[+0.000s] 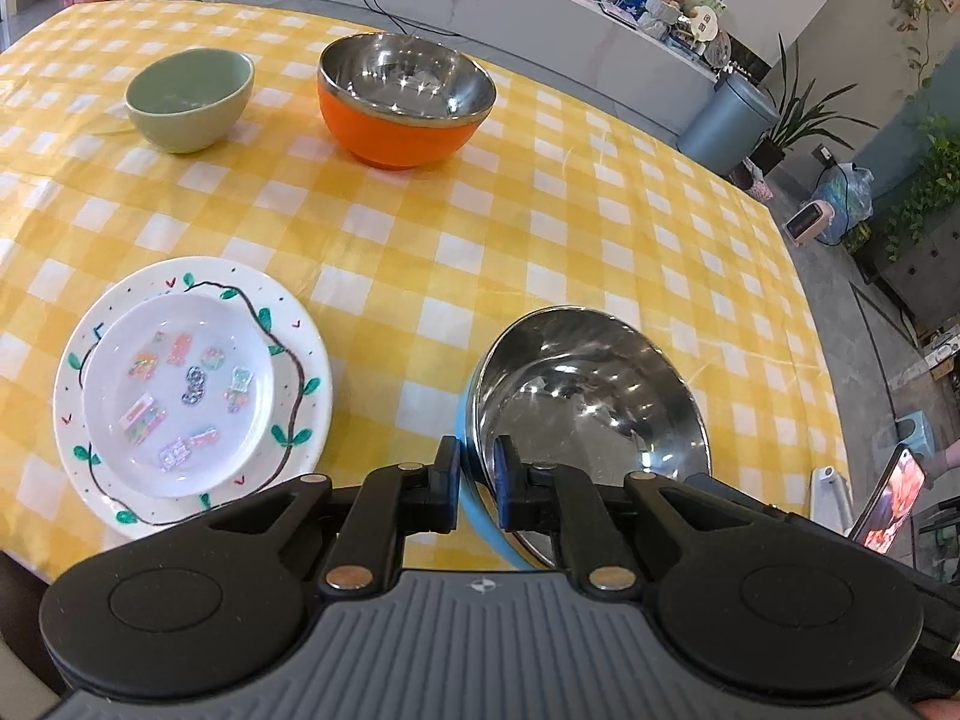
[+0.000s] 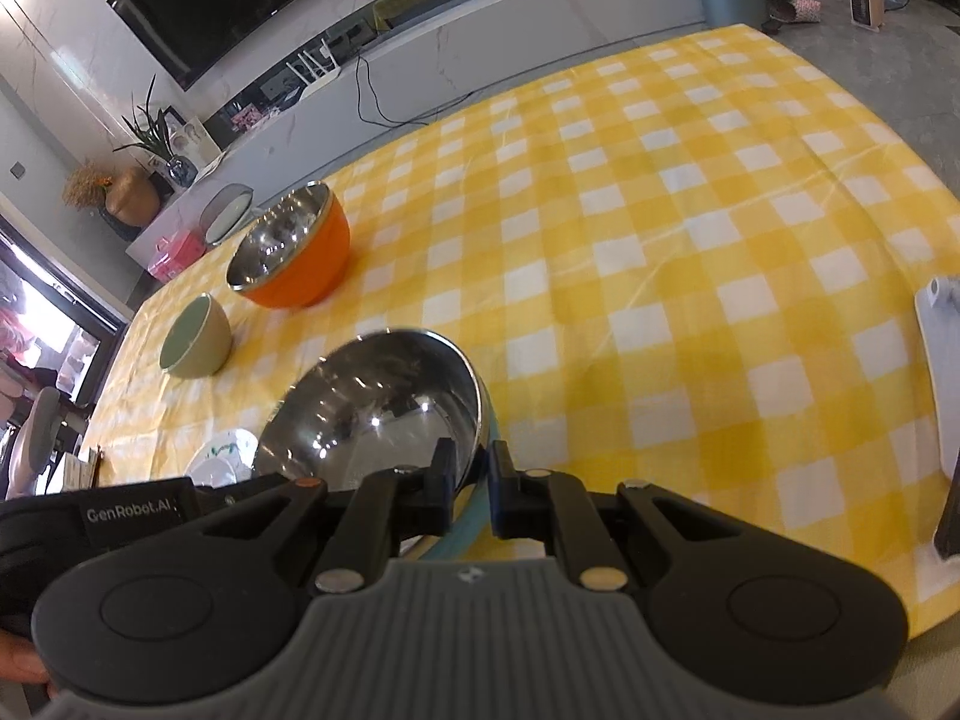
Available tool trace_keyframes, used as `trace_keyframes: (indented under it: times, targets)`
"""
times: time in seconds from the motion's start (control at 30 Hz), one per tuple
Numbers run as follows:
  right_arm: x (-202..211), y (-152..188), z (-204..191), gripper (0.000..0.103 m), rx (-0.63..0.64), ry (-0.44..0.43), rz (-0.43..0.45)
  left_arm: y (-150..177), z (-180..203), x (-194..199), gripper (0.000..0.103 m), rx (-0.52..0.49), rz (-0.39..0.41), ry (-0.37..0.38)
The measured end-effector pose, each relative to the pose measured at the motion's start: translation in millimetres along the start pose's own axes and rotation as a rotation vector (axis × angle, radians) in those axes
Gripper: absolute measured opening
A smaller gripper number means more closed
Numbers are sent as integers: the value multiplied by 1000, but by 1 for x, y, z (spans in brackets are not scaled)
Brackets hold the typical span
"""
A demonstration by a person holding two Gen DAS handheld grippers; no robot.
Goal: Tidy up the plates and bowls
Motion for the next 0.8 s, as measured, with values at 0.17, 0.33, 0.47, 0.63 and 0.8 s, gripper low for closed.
trace_keyframes:
  times: [0.17,0.33,0.47,0.63,0.8]
  targets:
    - [0,1,-1,9,0,-15,-2,3,-2,-2,12,-19,1,-18]
    - [2,0,1,12,2,-34,-3,0,-7,0,12,-9,2,6]
    - [13,-14,5,13,36,-24,17,-11,-10,10,19,-5,42,11]
    - [30,-44,-5,32,266,-42,66,-25,-12,19,23,0,80,23]
    - [41,-63,-9,52,688,32,160,-29,-10,17,23,5,77,34]
Point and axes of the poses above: each gripper's, at about its wrist camera, not at the fingertips, and x roughly against the way its jaws point, z to its right, y to its underside, the point moved 8 cm from there along -x, roughly the way its jaws point, and after that the axes turned 10 degrees about -y, right-handed, at the moved point
